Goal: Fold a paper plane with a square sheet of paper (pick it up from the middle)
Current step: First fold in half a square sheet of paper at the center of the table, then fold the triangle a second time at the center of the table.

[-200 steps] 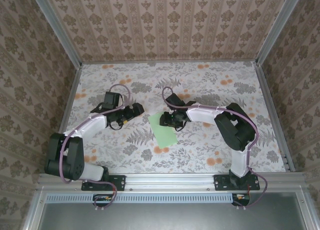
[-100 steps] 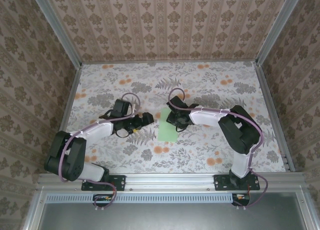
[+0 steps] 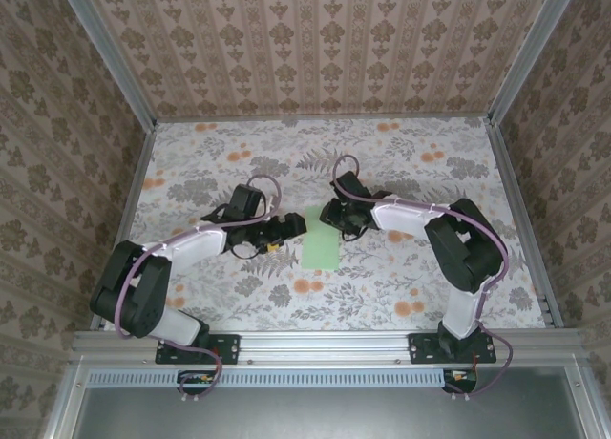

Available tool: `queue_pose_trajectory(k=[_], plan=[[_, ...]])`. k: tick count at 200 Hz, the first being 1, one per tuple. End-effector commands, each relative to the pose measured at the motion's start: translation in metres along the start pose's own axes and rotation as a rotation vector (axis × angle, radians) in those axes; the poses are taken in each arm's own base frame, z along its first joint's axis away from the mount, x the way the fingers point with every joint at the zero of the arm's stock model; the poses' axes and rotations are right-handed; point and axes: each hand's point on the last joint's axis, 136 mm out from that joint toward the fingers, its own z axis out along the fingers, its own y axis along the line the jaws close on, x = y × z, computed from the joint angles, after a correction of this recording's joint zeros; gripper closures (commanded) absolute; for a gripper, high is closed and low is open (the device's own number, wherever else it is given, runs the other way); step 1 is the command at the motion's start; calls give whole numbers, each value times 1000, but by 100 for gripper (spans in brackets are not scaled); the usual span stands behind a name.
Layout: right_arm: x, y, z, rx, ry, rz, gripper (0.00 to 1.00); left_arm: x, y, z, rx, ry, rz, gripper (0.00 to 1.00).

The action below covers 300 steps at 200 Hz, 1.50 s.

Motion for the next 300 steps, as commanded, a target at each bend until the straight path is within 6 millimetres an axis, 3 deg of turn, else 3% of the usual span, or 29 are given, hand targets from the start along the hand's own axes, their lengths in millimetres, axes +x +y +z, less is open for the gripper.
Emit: queue_pose_trajectory(k=[1, 40, 124, 178, 218, 300], plan=[[-2, 3, 10, -21, 67, -46, 59, 5, 6, 7, -38, 36, -44, 3], [-5, 2, 23, -28, 114, -65, 60, 9, 3, 17, -53, 75, -74, 4], [2, -45, 37, 130, 146, -6, 60, 35, 2, 32, -116, 169, -139, 7], [7, -50, 41, 133, 157, 6, 60, 50, 3, 36, -136, 213, -149, 13], [9, -53, 42, 140, 160, 8, 60, 53, -2, 41, -121, 232, -140, 23], [14, -57, 44, 139, 168, 16, 61, 58, -12, 54, -95, 275, -116, 31]])
